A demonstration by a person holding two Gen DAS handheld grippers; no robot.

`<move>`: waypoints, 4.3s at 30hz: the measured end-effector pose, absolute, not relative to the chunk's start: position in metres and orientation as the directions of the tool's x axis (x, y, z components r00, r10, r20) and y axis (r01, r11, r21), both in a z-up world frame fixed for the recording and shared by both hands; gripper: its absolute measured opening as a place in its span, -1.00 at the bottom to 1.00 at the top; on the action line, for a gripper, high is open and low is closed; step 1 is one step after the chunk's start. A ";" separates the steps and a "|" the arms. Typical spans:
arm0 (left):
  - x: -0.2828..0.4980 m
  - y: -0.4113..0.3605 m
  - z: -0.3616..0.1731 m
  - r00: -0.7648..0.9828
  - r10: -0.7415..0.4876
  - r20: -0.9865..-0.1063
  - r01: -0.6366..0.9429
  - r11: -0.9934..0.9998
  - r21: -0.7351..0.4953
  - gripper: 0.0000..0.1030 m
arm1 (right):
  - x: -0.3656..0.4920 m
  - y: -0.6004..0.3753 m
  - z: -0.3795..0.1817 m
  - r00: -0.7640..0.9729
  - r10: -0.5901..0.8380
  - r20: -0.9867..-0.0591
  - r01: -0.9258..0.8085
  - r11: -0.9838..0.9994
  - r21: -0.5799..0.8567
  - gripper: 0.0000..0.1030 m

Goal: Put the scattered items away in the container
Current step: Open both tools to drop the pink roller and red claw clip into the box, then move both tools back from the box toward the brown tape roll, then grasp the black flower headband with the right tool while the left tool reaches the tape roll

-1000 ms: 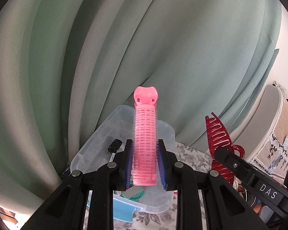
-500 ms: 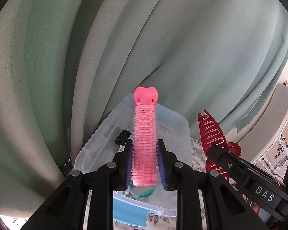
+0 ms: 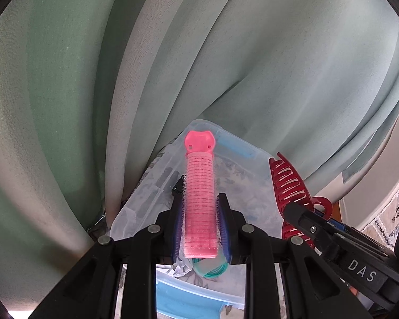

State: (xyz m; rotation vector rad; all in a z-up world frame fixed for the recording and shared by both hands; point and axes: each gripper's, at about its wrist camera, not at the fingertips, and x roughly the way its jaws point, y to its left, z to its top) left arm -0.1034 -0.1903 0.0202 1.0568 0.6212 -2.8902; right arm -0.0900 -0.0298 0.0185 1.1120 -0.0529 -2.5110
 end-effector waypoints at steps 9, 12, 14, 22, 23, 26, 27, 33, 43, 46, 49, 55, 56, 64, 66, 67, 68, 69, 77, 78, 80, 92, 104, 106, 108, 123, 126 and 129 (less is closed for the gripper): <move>-0.112 -0.192 0.016 -0.766 0.132 -0.629 0.145 -0.918 -0.369 -0.04 | -0.102 -0.031 0.007 -0.584 -0.382 -0.716 0.337 -0.917 0.214 0.12; -0.119 -0.206 0.014 -0.759 0.139 -0.637 0.160 -0.908 -0.388 0.12 | -0.105 -0.029 0.006 -0.589 -0.382 -0.712 0.332 -0.918 0.217 0.26; -0.128 -0.185 0.012 -0.755 0.145 -0.639 0.162 -0.904 -0.397 0.17 | -0.106 -0.027 0.005 -0.589 -0.382 -0.712 0.329 -0.918 0.221 0.32; -0.106 -0.200 0.012 -0.749 0.133 -0.649 0.191 -0.895 -0.403 0.52 | -0.109 -0.020 0.002 -0.598 -0.371 -0.711 0.301 -0.926 0.230 0.60; -0.101 -0.203 0.015 -0.750 0.129 -0.649 0.195 -0.894 -0.404 0.55 | -0.109 -0.018 0.003 -0.600 -0.369 -0.710 0.296 -0.927 0.231 0.66; -0.095 -0.206 0.019 -0.753 0.123 -0.646 0.204 -0.890 -0.407 0.63 | -0.109 -0.013 0.003 -0.604 -0.370 -0.706 0.288 -0.927 0.240 0.87; -0.093 -0.207 0.020 -0.756 0.119 -0.644 0.207 -0.890 -0.407 0.66 | -0.108 -0.012 0.004 -0.605 -0.371 -0.705 0.287 -0.927 0.241 0.92; -0.094 -0.197 0.022 -0.768 0.095 -0.633 0.204 -0.901 -0.383 0.81 | -0.102 -0.005 0.008 -0.622 -0.375 -0.688 0.289 -0.926 0.244 1.00; -0.077 -0.180 0.046 -0.800 0.070 -0.596 0.182 -0.919 -0.351 0.89 | -0.085 0.015 0.026 -0.668 -0.376 -0.642 0.279 -0.927 0.251 1.00; -0.070 -0.173 0.055 -0.811 0.063 -0.582 0.171 -0.925 -0.338 0.89 | -0.077 0.022 0.033 -0.683 -0.377 -0.626 0.276 -0.926 0.256 1.00; -0.063 -0.166 0.065 -0.822 0.058 -0.567 0.159 -0.932 -0.326 0.89 | -0.070 0.031 0.040 -0.695 -0.380 -0.610 0.272 -0.925 0.266 1.00; -0.047 -0.147 0.084 -0.845 0.042 -0.533 0.138 -0.946 -0.295 0.92 | -0.050 0.051 0.055 -0.731 -0.380 -0.568 0.267 -0.924 0.275 1.00; -0.044 -0.143 0.087 -0.849 0.042 -0.527 0.134 -0.947 -0.291 0.92 | -0.047 0.054 0.058 -0.736 -0.380 -0.561 0.266 -0.923 0.277 1.00; -0.025 -0.111 0.108 -0.874 0.039 -0.484 0.098 -0.962 -0.256 0.92 | -0.022 0.084 0.074 -0.773 -0.380 -0.508 0.257 -0.920 0.297 1.00; -0.020 -0.102 0.114 -0.883 0.044 -0.468 0.086 -0.964 -0.252 0.92 | -0.015 0.093 0.077 -0.784 -0.374 -0.495 0.250 -0.921 0.300 1.00; -0.018 -0.097 0.117 -0.885 0.044 -0.463 0.082 -0.965 -0.248 0.92 | -0.012 0.097 0.078 -0.789 -0.370 -0.490 0.246 -0.922 0.300 1.00; -0.016 -0.092 0.119 -0.887 0.043 -0.459 0.078 -0.967 -0.242 0.92 | -0.009 0.101 0.079 -0.793 -0.368 -0.485 0.243 -0.922 0.301 1.00; -0.014 -0.087 0.121 -0.889 0.042 -0.456 0.074 -0.969 -0.234 0.92 | -0.007 0.105 0.081 -0.798 -0.368 -0.478 0.242 -0.921 0.305 1.00; -0.005 -0.046 0.127 -0.888 0.035 -0.458 0.052 -0.983 -0.176 0.92 | 0.014 0.139 0.092 -0.835 -0.347 -0.427 0.218 -0.921 0.321 1.00; -0.004 -0.042 0.127 -0.888 0.034 -0.458 0.050 -0.984 -0.170 0.92 | 0.015 0.143 0.092 -0.837 -0.347 -0.424 0.218 -0.921 0.324 1.00; -0.004 -0.033 0.127 -0.886 0.038 -0.462 0.042 -0.986 -0.160 0.92 | 0.020 0.152 0.092 -0.841 -0.347 -0.416 0.213 -0.918 0.334 1.00; -0.009 0.007 0.116 -0.862 0.108 -0.495 -0.033 -0.987 -0.159 0.92 | 0.034 0.202 0.079 -0.856 -0.312 -0.411 0.151 -0.913 0.379 1.00; -0.022 0.028 0.087 -0.822 0.184 -0.539 -0.079 -0.974 -0.212 1.00 | 0.033 0.234 0.058 -0.856 -0.296 -0.424 0.111 -0.906 0.408 1.00; -0.026 0.029 0.078 -0.811 0.207 -0.548 -0.090 -0.968 -0.233 1.00 | 0.032 0.237 0.053 -0.855 -0.292 -0.429 0.106 -0.908 0.406 1.00; -0.031 0.032 0.068 -0.799 0.220 -0.559 -0.100 -0.966 -0.238 1.00 | 0.030 0.240 0.047 -0.854 -0.284 -0.437 0.099 -0.912 0.399 1.00; -0.079 0.043 -0.033 -0.615 0.191 -0.765 -0.015 -0.973 -0.230 0.99 | -0.012 0.256 -0.034 -0.711 -0.295 -0.638 0.036 -0.922 0.385 1.00; -0.090 0.045 -0.050 -0.584 0.169 -0.794 0.003 -0.978 -0.210 0.99 | -0.023 0.259 -0.052 -0.678 -0.296 -0.672 0.015 -0.920 0.391 1.00; -0.100 0.047 -0.063 -0.571 0.148 -0.808 0.019 -0.981 -0.194 0.99 | -0.033 0.261 -0.067 -0.650 -0.301 -0.698 0.007 -0.921 0.390 1.00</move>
